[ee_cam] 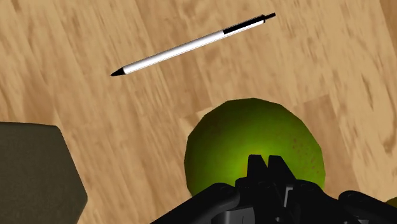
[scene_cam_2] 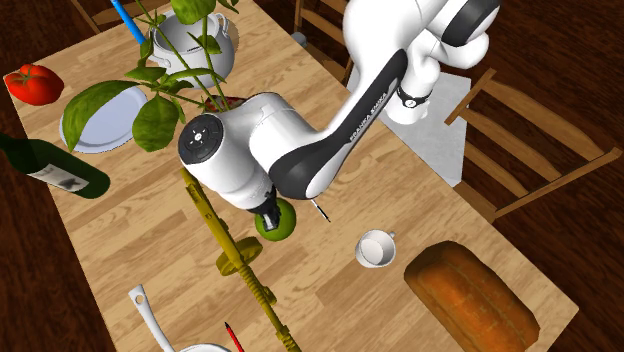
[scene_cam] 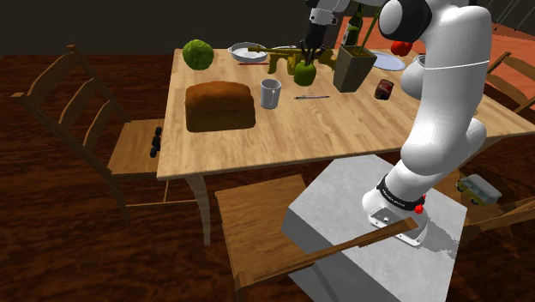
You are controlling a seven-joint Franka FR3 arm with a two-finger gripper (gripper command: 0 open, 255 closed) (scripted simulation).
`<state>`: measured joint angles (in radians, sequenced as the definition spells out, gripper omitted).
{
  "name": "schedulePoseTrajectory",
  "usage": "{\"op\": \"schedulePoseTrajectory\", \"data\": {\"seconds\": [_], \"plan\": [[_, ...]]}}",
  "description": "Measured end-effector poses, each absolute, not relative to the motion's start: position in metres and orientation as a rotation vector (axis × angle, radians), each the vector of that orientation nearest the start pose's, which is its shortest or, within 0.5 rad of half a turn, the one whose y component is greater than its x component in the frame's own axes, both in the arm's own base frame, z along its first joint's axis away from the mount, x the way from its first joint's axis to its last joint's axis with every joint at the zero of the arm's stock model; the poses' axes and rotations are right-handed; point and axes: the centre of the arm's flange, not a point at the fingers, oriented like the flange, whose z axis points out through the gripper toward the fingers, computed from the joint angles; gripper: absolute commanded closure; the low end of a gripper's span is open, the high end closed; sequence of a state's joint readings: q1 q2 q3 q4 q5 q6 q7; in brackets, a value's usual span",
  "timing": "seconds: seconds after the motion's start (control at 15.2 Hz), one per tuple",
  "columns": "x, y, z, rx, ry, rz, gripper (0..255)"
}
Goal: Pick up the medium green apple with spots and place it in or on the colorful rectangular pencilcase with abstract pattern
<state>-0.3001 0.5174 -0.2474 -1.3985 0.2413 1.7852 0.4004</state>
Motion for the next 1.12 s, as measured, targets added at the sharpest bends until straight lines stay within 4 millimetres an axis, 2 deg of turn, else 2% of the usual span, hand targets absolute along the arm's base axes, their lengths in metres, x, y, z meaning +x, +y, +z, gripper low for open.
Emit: {"op": "schedulePoseTrajectory", "data": {"seconds": [1.12], "plan": [[0.615,-0.315,0.494,-2.658,1.433,0.160,255]]}}
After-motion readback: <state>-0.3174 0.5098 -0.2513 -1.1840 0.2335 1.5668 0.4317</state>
